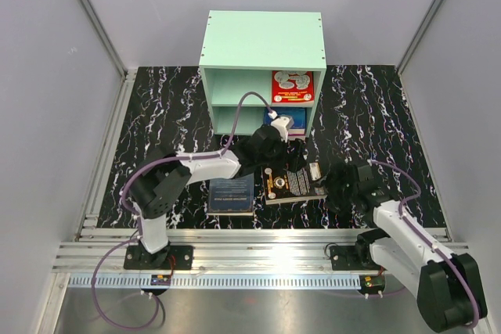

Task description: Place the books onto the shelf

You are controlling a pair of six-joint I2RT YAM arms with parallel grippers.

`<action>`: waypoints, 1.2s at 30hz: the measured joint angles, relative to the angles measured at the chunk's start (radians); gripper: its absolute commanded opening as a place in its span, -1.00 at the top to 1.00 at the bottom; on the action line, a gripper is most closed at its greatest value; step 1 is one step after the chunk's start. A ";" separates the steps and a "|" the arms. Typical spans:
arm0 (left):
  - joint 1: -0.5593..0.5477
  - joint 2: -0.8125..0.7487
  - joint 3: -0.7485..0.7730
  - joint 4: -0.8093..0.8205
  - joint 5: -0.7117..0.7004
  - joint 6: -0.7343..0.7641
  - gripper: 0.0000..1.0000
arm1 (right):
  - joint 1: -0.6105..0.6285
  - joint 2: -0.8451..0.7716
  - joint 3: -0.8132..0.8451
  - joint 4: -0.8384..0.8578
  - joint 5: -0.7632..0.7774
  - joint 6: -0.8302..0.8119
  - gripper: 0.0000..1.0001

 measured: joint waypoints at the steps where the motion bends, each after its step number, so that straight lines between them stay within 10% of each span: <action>1: 0.004 0.010 0.002 0.002 0.008 0.008 -0.98 | 0.002 -0.018 -0.006 -0.010 -0.006 0.003 -0.85; 9: 0.026 0.075 -0.003 -0.018 0.040 0.025 -0.97 | 0.036 -0.160 -0.089 -0.028 -0.065 0.093 -0.87; 17: 0.017 0.044 -0.128 0.129 0.076 -0.064 -0.97 | 0.130 0.110 -0.068 0.264 -0.090 0.171 -0.84; 20: 0.010 0.002 -0.203 0.181 0.024 -0.081 -0.97 | 0.137 0.201 -0.058 0.363 -0.123 0.188 -0.63; 26: 0.008 -0.035 -0.298 0.288 -0.029 -0.139 -0.97 | 0.145 0.206 -0.093 0.373 -0.091 0.171 0.55; 36: -0.090 -0.018 -0.318 0.367 -0.022 -0.228 -0.96 | 0.147 -0.194 -0.097 -0.020 0.140 0.101 0.87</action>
